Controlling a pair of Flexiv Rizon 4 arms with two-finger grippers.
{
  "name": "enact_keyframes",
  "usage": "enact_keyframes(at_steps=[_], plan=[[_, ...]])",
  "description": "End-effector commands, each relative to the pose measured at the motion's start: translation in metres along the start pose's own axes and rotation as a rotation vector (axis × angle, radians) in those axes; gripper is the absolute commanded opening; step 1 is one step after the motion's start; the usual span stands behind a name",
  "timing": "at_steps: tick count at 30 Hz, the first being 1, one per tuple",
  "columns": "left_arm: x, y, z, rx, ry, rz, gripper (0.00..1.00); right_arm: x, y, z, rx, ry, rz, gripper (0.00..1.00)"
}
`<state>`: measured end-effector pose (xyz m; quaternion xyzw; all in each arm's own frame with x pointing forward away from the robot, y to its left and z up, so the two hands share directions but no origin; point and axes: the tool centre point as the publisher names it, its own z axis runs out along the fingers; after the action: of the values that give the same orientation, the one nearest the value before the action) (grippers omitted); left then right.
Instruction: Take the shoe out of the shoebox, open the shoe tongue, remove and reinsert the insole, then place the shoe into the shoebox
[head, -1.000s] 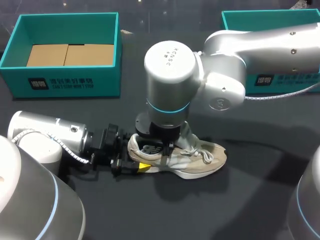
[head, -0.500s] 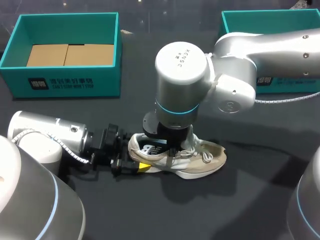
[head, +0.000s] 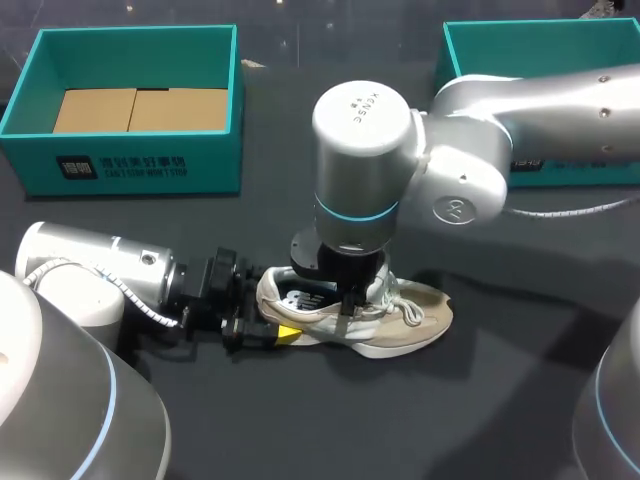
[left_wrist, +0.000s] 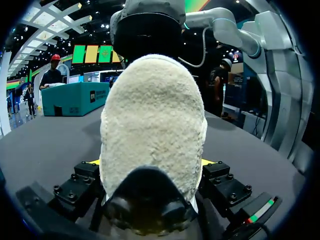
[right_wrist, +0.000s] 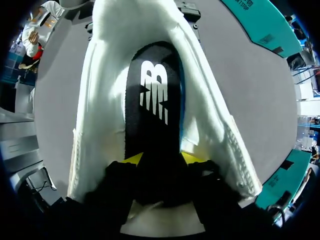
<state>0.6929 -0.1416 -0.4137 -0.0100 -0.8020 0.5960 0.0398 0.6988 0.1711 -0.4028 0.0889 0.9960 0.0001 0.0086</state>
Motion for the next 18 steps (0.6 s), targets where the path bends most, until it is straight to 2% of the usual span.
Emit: enact_keyframes(at_steps=[1, 3, 7, 8, 10, 11, 18], plan=[[0.001, 0.001, -0.001, 0.000, -0.002, 0.001, 0.00, 0.006, -0.001, 0.016, 0.007, 0.026, -0.003, 0.40], [0.001, 0.001, -0.001, 0.000, -0.002, 0.001, 0.00, 0.009, -0.002, 0.017, 0.013, 0.038, -0.004, 0.38], [0.001, 0.001, -0.001, 0.000, -0.002, 0.001, 0.00, 0.016, -0.005, 0.020, 0.026, 0.068, -0.003, 0.29], [0.001, 0.001, -0.001, 0.000, -0.002, 0.001, 0.00, 0.017, -0.006, 0.020, 0.025, 0.074, -0.002, 0.18], [0.001, 0.001, -0.001, 0.000, -0.002, 0.001, 0.00, 0.019, -0.007, 0.021, 0.027, 0.079, 0.000, 0.04], [0.001, 0.001, -0.001, 0.000, -0.002, 0.001, 0.00, 0.020, -0.007, 0.021, 0.027, 0.082, 0.001, 0.00], [0.001, 0.001, -0.001, 0.000, -0.002, 0.001, 0.00, 0.025, -0.008, 0.014, 0.013, 0.089, -0.007, 0.00]])
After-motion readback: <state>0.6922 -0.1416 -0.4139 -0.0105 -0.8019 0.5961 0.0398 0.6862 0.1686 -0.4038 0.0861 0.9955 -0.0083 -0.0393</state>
